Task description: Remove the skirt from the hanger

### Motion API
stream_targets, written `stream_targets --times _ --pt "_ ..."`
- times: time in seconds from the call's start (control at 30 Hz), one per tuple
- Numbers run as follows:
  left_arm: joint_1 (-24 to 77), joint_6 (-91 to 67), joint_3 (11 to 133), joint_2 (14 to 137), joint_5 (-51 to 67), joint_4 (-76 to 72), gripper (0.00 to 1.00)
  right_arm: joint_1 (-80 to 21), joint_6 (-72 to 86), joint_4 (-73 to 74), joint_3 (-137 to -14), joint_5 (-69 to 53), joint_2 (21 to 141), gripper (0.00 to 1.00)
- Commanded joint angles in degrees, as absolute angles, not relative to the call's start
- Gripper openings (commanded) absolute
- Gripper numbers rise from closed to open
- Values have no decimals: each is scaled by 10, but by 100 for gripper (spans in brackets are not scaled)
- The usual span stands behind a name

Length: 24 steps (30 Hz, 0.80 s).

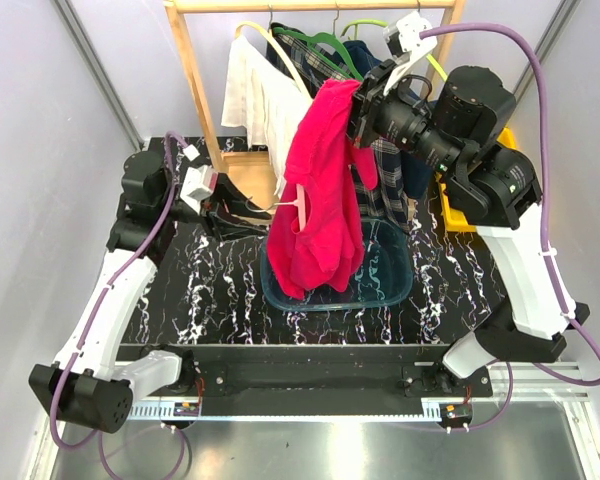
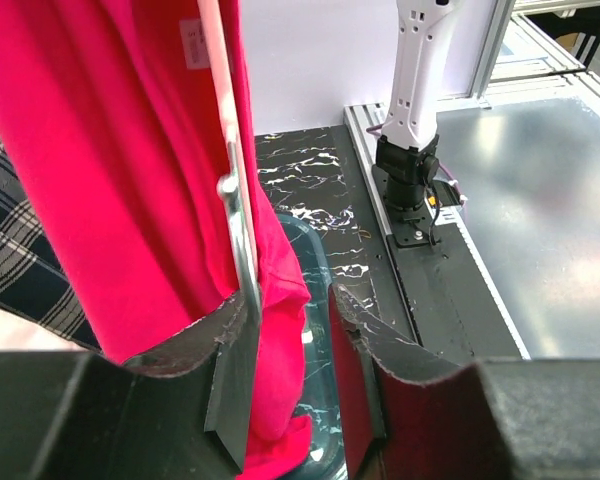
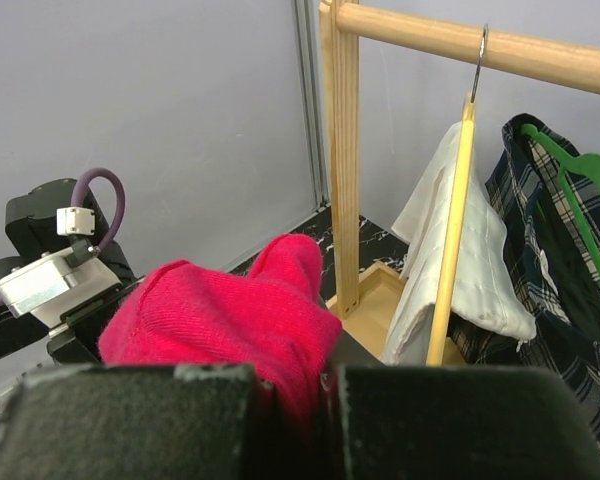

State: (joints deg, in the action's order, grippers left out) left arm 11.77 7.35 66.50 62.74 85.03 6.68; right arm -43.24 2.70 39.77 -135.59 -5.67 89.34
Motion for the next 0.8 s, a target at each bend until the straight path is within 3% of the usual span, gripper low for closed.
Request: stream_targets --times 0.0,0.2,0.43,0.77 --pt "121 91 693 631 832 52 37 -433 38 355 -1351 -66 891 0" --pt "122 52 698 635 806 11 36 -434 48 335 -1310 -69 879 0" --pt "128 -134 633 638 770 -239 33 -434 52 316 -1298 -76 881 0" --pt "134 -102 628 653 748 -206 32 -434 57 316 -1334 -96 896 0"
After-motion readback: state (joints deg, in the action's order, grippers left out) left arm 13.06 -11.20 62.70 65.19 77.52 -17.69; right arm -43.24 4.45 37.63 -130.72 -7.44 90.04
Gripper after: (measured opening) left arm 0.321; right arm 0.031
